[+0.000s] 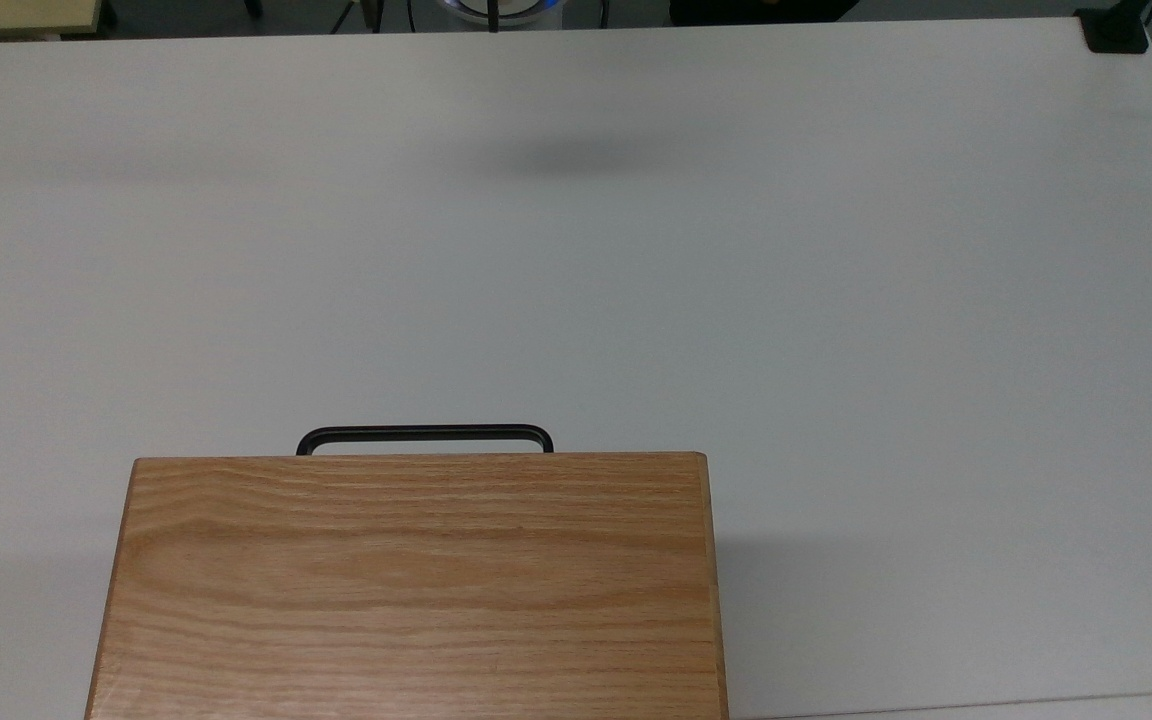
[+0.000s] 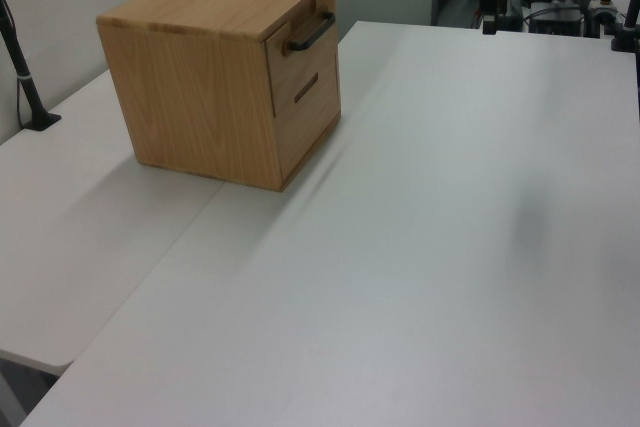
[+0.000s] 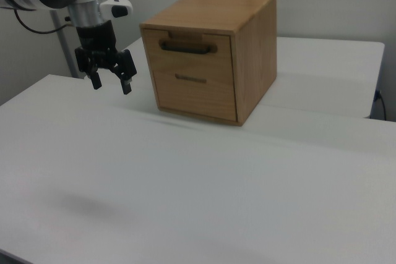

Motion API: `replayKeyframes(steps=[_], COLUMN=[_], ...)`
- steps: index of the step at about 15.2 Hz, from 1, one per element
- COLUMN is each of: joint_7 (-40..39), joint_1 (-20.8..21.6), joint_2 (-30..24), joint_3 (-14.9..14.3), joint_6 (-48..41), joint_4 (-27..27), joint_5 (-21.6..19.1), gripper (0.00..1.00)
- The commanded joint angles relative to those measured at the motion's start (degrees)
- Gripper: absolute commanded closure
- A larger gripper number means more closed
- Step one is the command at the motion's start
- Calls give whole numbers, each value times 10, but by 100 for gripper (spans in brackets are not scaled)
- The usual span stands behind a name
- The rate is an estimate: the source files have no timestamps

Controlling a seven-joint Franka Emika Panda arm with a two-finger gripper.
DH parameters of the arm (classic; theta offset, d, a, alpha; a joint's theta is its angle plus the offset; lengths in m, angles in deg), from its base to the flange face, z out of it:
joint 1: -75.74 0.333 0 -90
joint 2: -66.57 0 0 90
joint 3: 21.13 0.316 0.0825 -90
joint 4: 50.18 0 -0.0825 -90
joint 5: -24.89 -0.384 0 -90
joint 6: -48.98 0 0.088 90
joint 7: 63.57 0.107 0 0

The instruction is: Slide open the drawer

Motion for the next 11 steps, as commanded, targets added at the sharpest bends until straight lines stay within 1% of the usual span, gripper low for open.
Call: replayKeyframes(steps=[1, 4, 8, 9, 11], joint_7=[-6, 1, 9, 35, 123], joint_1=[3, 2, 0, 0, 1], joint_2=[8, 19, 20, 20, 21], joint_3=[-1, -1, -2, -2, -2], joint_6=[-45, -61, -61, -60, -53], joint_4=[-26, -44, -47, -48, -49], joint_5=[-4, -4, -7, -10, -8], gripper=[0, 0, 0, 0, 0])
